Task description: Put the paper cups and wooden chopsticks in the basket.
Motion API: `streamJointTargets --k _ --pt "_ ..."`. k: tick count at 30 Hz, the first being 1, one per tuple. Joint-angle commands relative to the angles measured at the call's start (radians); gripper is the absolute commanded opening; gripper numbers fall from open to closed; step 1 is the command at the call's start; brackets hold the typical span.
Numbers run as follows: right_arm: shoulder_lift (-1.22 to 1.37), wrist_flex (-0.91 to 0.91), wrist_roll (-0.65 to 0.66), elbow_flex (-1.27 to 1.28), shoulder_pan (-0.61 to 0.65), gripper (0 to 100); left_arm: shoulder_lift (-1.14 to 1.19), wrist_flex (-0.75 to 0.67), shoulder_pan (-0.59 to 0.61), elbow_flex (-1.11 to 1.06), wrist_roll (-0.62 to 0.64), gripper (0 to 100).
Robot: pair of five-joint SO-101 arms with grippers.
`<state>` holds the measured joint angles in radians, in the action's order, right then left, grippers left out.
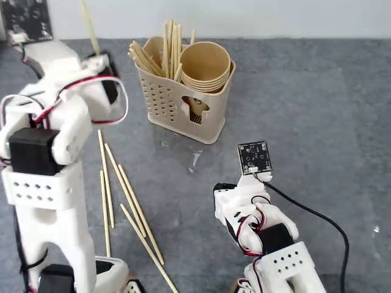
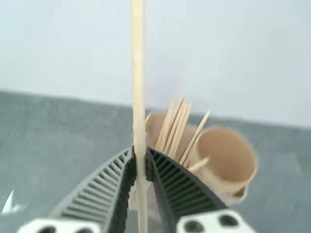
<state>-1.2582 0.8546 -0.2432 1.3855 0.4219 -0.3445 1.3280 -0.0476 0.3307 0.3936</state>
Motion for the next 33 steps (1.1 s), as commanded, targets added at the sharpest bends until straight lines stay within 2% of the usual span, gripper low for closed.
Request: streamJointTargets --k 1,8,13,22,25,31,33 --pt "-0.016 -0.016 0.008 -0.005 0.002 0.9 0.037 -0.181 -0.029 0.044 0.049 1" --pt "-0.016 -0.016 0.008 -0.005 0.002 0.9 0.224 -0.529 -0.072 0.044 0.094 1" --pt "-0.016 -0.016 0.011 -0.005 0.002 0.9 0.362 -0.724 -0.086 0.044 0.094 1" --pt "-0.016 -0.016 0.012 -0.005 0.002 0.9 0.471 -0.779 -0.060 0.024 0.086 1" --pt "-0.016 -0.016 0.012 -0.005 0.002 0.9 0.476 -0.864 -0.049 -0.056 0.068 1" --pt "-0.016 -0.015 0.012 -0.005 0.002 0.9 0.473 -1.166 -0.038 -0.315 -0.057 1" --pt "-0.016 -0.015 0.012 -0.005 0.002 0.9 0.473 -1.209 -0.041 -0.375 -0.094 1"
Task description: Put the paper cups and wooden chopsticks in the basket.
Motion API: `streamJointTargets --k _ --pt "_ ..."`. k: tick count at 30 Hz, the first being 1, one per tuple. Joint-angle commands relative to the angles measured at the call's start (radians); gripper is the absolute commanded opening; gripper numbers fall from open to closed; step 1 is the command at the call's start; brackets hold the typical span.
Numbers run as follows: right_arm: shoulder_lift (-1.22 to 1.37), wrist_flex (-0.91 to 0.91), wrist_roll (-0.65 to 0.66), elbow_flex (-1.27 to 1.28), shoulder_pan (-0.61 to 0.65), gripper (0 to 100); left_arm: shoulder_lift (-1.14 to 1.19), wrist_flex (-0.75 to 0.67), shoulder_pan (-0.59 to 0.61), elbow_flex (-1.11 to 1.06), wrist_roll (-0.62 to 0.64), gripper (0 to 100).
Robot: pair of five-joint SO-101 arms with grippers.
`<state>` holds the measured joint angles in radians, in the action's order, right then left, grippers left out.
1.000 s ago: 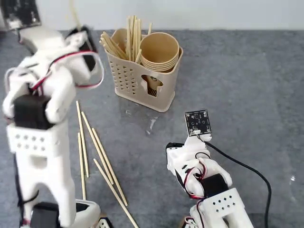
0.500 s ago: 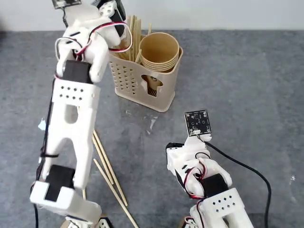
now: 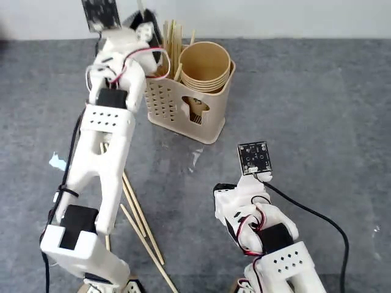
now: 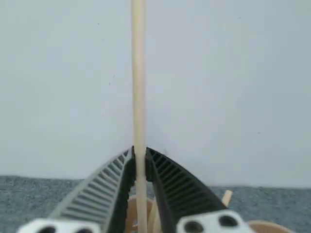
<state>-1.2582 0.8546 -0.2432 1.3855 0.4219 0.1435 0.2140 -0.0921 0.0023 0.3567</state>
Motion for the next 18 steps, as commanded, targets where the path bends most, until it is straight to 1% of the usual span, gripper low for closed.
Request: streamJointTargets --k 1,4,6,9,12,15,18 --pt "-0.016 -0.015 0.012 -0.005 0.002 0.9 -0.015 -0.098 0.003 -0.064 -0.060 2" --pt "-0.016 -0.015 0.012 -0.005 0.002 0.9 -0.015 -0.080 0.005 -0.073 -0.055 5" --pt "-0.016 -0.015 0.012 -0.005 0.002 0.9 -0.017 -0.035 0.012 -0.067 -0.017 9" --pt "-0.016 -0.015 0.012 -0.005 0.002 0.9 -0.052 0.044 0.015 -0.064 0.008 16" --pt "-0.016 -0.015 0.012 -0.005 0.002 0.9 -0.112 0.133 0.015 -0.062 0.037 17" --pt "-0.016 -0.015 0.012 -0.005 0.002 0.9 -0.187 0.203 0.015 -0.062 0.037 17" --pt "-0.016 -0.013 0.012 -0.005 0.002 0.9 -0.262 0.304 0.017 -0.062 0.035 17"
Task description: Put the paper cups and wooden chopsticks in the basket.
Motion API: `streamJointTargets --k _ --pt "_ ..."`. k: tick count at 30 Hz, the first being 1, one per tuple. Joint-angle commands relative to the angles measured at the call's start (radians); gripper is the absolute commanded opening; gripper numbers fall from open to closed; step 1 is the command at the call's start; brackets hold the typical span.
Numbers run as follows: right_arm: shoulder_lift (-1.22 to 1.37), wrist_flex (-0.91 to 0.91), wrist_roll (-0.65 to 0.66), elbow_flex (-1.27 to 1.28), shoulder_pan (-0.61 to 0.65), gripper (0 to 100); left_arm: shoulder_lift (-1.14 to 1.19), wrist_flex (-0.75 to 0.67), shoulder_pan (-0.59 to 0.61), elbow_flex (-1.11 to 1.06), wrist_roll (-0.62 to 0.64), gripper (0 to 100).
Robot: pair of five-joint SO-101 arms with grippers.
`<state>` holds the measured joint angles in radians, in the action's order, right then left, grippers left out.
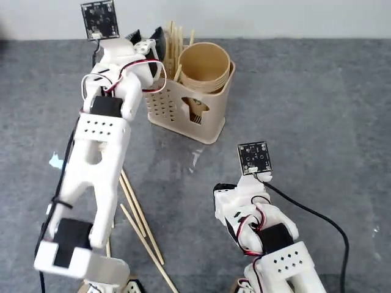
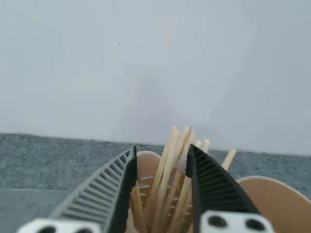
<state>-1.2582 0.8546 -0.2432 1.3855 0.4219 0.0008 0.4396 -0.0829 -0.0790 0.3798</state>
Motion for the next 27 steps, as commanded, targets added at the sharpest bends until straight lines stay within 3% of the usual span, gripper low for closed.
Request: streamJointTargets --k 1,17,22,27 --pt "-0.016 -0.013 0.012 -0.005 0.002 0.9 -0.146 0.121 0.017 0.019 0.012 17" --pt "-0.016 -0.016 0.012 0.003 0.002 0.9 -0.288 0.709 0.278 0.007 -0.041 17" --pt "-0.016 -0.018 0.012 0.006 0.002 0.9 -0.288 0.816 0.331 -0.110 -0.124 17" --pt "-0.016 -0.018 0.012 0.006 0.002 0.9 -0.288 0.822 0.374 -0.297 -0.233 17"
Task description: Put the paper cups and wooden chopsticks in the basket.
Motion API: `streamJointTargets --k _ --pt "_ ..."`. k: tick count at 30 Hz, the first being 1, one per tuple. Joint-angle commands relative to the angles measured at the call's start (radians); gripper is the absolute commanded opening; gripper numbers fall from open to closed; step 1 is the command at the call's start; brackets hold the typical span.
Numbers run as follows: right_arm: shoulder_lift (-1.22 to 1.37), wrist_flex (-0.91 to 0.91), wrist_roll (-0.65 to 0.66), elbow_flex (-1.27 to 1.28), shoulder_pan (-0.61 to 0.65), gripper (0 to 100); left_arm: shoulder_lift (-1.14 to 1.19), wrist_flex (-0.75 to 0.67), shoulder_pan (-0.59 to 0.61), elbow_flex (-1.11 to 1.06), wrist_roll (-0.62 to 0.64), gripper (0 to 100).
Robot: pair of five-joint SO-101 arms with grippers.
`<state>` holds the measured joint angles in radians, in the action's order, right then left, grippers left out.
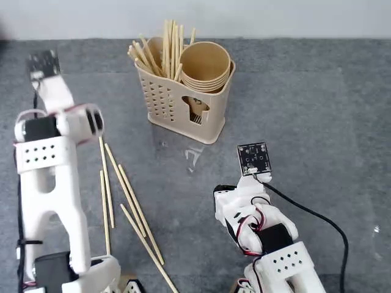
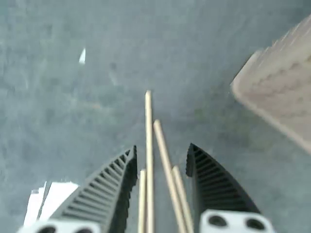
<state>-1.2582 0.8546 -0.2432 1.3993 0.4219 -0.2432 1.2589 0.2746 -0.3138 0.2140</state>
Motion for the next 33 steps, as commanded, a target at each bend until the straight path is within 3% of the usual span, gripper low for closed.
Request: streamJointTargets --k 1,6,16,33 --pt "-0.016 -0.018 0.012 -0.008 0.002 0.9 -0.044 0.002 0.020 -0.097 -0.092 17" --pt "-0.016 -0.018 0.012 -0.006 0.002 0.9 -0.044 -0.006 0.021 -0.249 -0.126 17" --pt "-0.016 -0.018 0.012 -0.006 0.002 0.9 -0.043 -0.203 0.015 -0.479 -0.127 17" --pt "-0.016 -0.018 0.014 -0.006 0.002 0.9 0.292 -0.253 0.021 -0.383 -0.118 16"
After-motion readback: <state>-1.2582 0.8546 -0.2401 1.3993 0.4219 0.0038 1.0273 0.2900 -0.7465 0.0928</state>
